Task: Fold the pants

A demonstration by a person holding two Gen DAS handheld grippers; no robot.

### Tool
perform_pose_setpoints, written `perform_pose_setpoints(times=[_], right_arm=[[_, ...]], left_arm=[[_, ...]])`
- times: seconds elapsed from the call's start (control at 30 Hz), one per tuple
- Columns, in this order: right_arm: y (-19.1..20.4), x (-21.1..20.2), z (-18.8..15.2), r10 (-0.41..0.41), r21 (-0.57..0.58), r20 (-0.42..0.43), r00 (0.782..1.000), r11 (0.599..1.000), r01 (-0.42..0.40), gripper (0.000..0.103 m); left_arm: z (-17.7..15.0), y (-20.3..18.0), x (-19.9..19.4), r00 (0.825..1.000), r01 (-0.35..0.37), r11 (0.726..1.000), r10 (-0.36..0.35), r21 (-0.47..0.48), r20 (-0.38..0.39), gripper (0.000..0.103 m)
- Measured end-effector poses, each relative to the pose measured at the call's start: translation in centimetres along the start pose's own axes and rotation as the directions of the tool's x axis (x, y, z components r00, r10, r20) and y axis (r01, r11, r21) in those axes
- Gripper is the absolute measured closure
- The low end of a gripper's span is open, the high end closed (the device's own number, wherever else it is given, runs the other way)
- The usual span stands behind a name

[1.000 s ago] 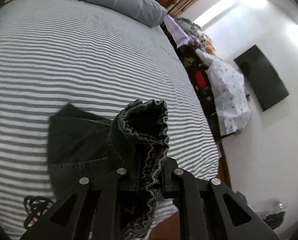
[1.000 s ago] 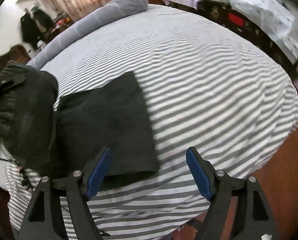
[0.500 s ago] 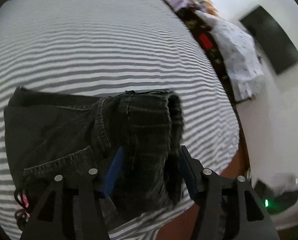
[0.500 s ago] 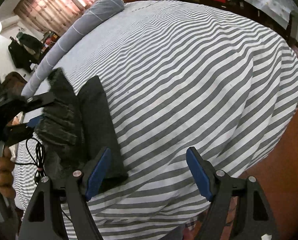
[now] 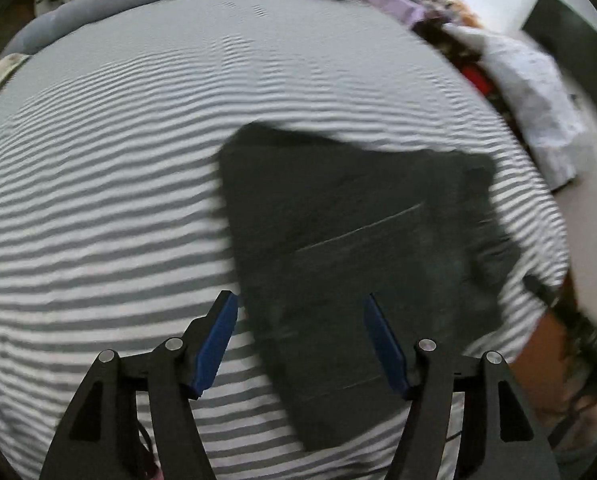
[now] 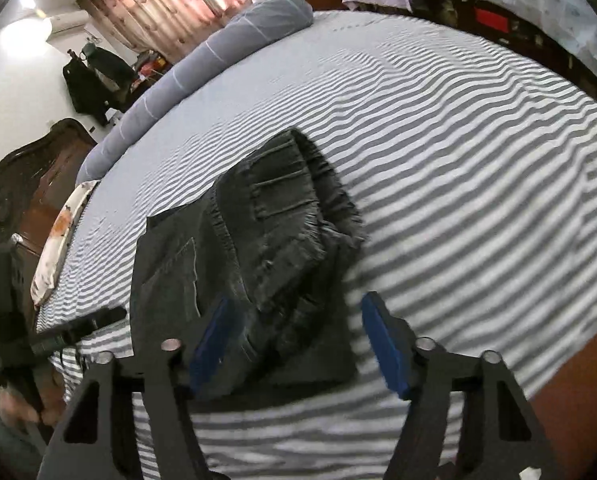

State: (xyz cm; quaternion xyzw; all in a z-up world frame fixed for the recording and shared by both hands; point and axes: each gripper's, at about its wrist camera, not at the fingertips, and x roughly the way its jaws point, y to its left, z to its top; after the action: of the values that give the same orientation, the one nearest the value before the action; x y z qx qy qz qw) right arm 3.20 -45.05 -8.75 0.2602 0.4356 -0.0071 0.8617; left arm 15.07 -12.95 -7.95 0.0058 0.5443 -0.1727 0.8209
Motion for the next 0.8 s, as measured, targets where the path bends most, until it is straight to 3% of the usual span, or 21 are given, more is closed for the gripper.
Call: perform_pose_setpoints(times=[0.1,0.27,0.67,0.8], right_arm=[[0.3,1.5,0.6,-0.008,0.035,-0.022,1.0,0.999,0.009,0.052],[1.6,2.3,0.8,-0.121,0.012,-0.018,0.992,0.993,0.121,0.059],[2.7,0.9,0.6,-0.16,-0.035,-0.003,0.987,0.987,0.16,0.06],[2.8,1.2,0.1,-0.091,-0.009,-0.032,0.995,0.996,0.09,0.06]], left_arm=[[-0.9,1.3,0.4,0.999,-0.046,0.999,0.046,-0.016,0.003,0.036],[-1.4,2.0,1.6,0.996,-0.088,0.995,0.088,-0.034,-0.027,0.036],[-1.5,2.1,2.0,0.996,-0.093,0.995,0.092,-0.026,-0.021,0.036],[-1.4,1.8,2.2,0.995,-0.093,0.995,0.093,-0.02,-0.022,0.036]])
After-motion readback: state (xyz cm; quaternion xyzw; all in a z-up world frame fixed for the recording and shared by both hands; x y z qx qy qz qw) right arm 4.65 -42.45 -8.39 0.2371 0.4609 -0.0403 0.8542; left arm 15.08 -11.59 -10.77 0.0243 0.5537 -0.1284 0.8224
